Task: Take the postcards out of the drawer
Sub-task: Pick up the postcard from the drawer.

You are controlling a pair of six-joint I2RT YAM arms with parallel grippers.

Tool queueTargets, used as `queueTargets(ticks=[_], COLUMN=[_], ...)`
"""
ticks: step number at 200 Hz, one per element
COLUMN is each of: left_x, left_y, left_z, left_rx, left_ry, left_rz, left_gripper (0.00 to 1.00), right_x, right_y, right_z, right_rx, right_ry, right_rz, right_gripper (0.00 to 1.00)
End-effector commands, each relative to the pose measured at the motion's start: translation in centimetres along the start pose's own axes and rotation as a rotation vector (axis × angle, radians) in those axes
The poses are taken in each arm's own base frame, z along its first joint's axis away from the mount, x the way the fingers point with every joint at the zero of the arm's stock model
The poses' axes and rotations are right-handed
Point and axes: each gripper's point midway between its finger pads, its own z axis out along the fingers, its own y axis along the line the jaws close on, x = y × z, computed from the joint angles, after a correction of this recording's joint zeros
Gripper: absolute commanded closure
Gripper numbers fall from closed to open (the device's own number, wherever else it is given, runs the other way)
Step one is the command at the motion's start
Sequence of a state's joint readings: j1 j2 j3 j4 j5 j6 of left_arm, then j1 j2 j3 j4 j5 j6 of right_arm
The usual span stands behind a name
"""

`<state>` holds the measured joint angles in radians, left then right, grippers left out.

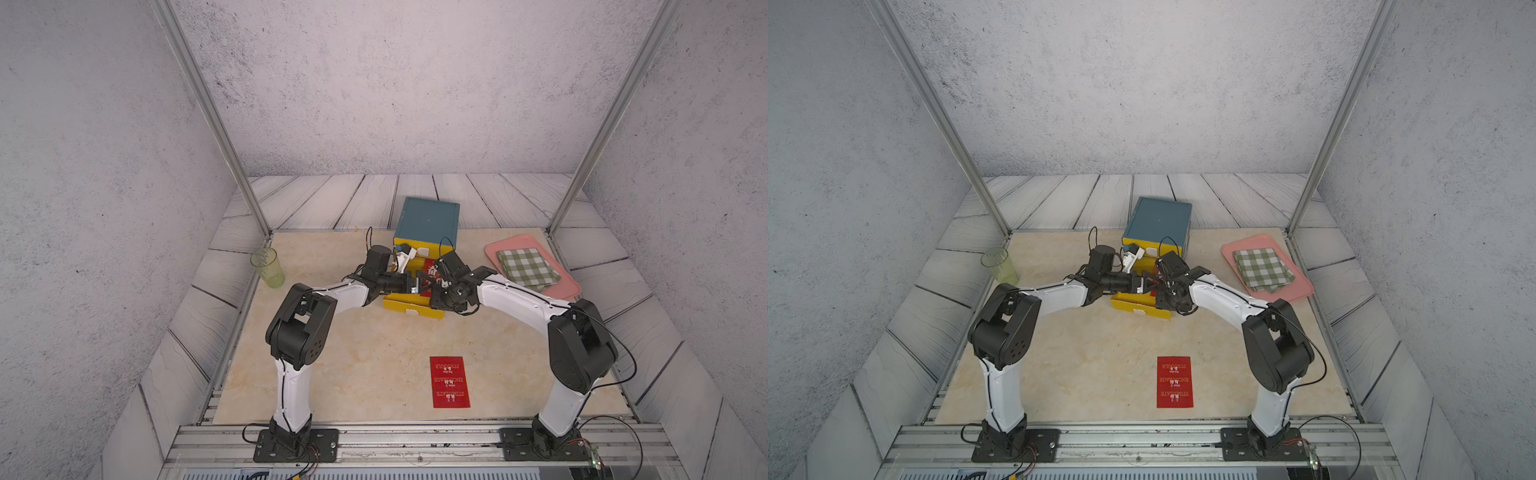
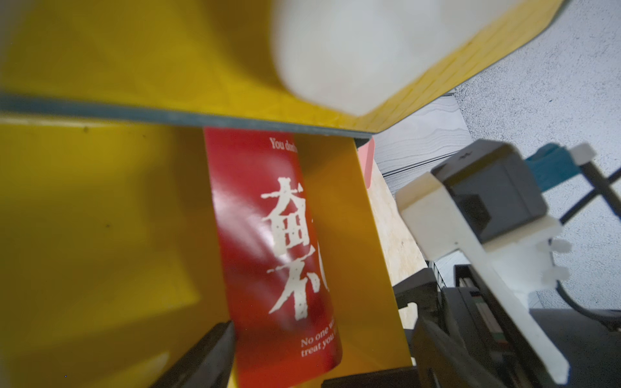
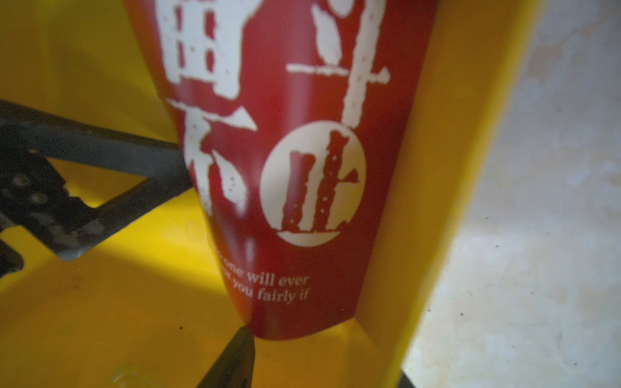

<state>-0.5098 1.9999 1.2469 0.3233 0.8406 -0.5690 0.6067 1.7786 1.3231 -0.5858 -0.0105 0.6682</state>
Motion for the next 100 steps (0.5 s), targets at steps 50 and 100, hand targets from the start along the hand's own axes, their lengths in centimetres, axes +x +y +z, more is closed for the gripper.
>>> queueTargets(ticks=[50,100], left_x=[-0.7,-0.8], left_y=[-2.0,-2.0], left_z=[0.1,0.1], left_rx=[0.053,0.056], left_ry=[-0.004,-0.006], left_rz=[0.043,0.042], left_gripper=[0.12,0.12], right_x=[-2.3,-3.0], right_y=[0.7,0.8], right_z=[-2.2,-3.0], right_rx=[0.002,-0.010], right_ry=[-0.110,-0.164], right_rz=[-0.007,0.013], right_gripper=[0.49,0.51])
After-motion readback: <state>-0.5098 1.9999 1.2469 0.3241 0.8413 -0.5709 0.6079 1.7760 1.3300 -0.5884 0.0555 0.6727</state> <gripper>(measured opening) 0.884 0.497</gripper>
